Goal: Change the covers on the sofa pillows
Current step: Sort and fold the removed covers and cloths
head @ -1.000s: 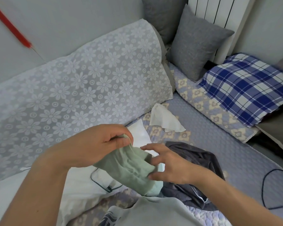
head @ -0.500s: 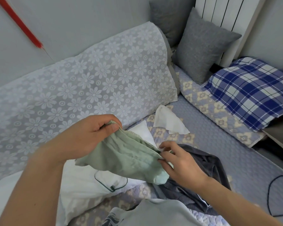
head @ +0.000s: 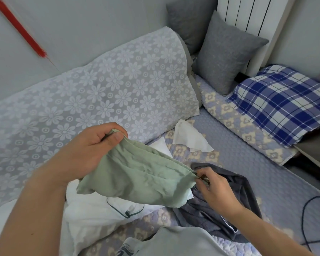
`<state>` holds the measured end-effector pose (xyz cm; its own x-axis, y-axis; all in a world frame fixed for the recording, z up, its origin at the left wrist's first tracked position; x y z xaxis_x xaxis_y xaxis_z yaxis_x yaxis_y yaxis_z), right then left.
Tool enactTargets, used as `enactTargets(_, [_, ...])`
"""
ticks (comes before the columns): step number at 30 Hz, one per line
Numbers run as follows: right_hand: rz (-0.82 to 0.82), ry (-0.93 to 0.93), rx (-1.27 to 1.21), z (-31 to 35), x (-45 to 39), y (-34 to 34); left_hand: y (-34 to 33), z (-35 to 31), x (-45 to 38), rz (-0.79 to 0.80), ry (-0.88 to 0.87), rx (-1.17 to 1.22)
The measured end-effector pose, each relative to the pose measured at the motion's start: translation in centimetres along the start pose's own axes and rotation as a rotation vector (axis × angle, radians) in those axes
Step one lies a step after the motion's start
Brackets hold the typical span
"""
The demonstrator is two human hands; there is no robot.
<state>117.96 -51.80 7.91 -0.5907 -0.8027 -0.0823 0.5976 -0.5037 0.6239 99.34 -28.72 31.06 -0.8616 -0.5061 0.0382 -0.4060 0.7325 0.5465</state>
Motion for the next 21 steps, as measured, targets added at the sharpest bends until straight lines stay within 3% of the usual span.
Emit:
enactTargets(3, [-0.037, -0.125, -0.095, -0.7, 0.0, 0.3, -0.2, 0.0, 0.1, -0.026, 0.030, -0.001])
enactTargets(7, [-0.073, -0.123, -0.042, -1.4, -0.8, 1.4, -0.4, 0.5, 0.2, -0.087, 0.022, 0.021])
enactTargets(9, [0.069, -0.141, -0.009, -1.4, -1.3, 2.3, -0.7, 0.7, 0.3, -0.062, 0.024, 0.036])
enactTargets(12, [0.351, -0.116, 0.129, -1.4, -1.7, 3.8, -1.8, 0.1, 0.5, 0.101, 0.072, 0.135])
enactTargets(15, [0.422, -0.151, 0.161, -0.8, -1.7, 5.1, -2.8, -0.4, 0.5, 0.137, 0.099, 0.196])
enactTargets(17, [0.170, -0.084, 0.283, 1.1, -2.1, 6.1, -3.7, -0.3, 0.3, 0.023, 0.132, 0.344])
enactTargets(19, [-0.180, -0.048, 0.150, 5.2, -1.6, 7.0, -5.3, 0.3, -0.2, -0.096, 0.228, 0.588])
enactTargets(21, [-0.226, -0.002, -0.097, 10.6, -1.0, 6.6, -7.5, 0.6, -0.7, -0.172, 0.350, 0.781])
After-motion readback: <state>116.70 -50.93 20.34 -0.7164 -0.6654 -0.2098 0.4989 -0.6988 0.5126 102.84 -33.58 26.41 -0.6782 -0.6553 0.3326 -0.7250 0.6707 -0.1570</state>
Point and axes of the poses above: each hand's wrist, its own x-axis away from the middle knuckle, its own y-axis out of the back of the hand, z = x × y, the point moved 3 cm from there along -x, towards the middle knuckle, and after that the axes turned 5 degrees about x, right-handed, at the moved point
